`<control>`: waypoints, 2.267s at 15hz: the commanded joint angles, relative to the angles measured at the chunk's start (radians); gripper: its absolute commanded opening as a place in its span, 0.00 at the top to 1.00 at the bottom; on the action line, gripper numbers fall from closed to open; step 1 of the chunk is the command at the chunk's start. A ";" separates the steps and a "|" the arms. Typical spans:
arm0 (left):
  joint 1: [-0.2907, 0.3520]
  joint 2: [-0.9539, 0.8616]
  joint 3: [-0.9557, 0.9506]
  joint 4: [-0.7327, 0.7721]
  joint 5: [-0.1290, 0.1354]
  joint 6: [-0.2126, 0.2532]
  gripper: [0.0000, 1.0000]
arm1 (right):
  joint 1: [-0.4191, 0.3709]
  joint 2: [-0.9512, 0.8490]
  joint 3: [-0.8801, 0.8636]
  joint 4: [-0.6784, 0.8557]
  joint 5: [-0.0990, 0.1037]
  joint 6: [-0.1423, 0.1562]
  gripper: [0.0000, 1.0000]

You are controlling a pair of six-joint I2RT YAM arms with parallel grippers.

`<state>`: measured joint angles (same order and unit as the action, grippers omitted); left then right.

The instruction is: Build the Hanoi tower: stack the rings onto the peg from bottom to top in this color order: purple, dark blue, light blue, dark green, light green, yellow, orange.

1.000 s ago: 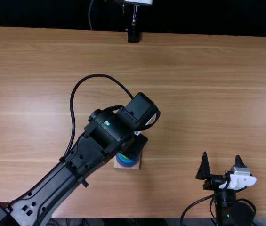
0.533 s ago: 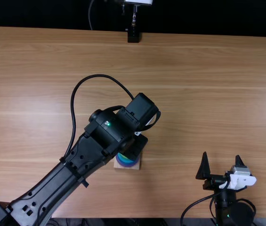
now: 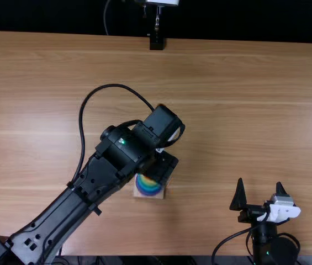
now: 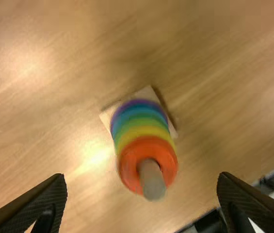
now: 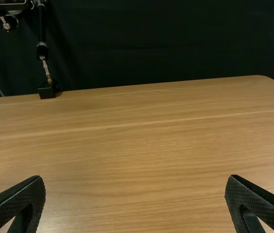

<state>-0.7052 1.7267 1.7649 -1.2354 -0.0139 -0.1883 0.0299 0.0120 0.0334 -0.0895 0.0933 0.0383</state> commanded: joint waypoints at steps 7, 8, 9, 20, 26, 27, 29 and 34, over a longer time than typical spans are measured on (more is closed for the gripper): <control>0.391 -0.375 -0.257 0.462 -0.021 0.004 0.00 | -0.008 -0.012 -0.018 -0.009 -0.005 -0.002 0.00; 0.446 -0.443 -0.335 0.532 -0.021 0.006 0.00 | -0.008 -0.012 -0.018 -0.009 -0.005 -0.002 0.00; 0.507 -0.518 -0.418 0.587 -0.019 0.004 0.00 | -0.008 -0.012 -0.018 -0.009 -0.005 -0.002 0.00; 0.659 -1.379 -1.518 1.184 -0.004 0.008 0.00 | -0.008 -0.012 -0.018 -0.009 -0.005 -0.002 0.00; 0.656 -1.678 -1.727 1.182 0.005 0.006 0.00 | -0.008 -0.012 -0.018 -0.009 -0.005 -0.002 0.00; 0.659 -1.695 -1.745 1.182 0.003 0.006 0.00 | -0.008 -0.012 -0.018 -0.009 -0.005 -0.002 0.00; 0.662 -1.727 -1.765 1.173 0.001 0.006 0.00 | -0.008 -0.012 -0.018 -0.009 -0.005 -0.002 0.00; 0.662 -1.727 -1.765 1.169 -0.010 0.013 0.00 | -0.008 -0.012 -0.018 -0.009 -0.005 -0.002 0.00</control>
<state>-0.0570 0.0124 0.0177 -0.0624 -0.0189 -0.1860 0.0299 0.0120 0.0334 -0.0902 0.0937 0.0383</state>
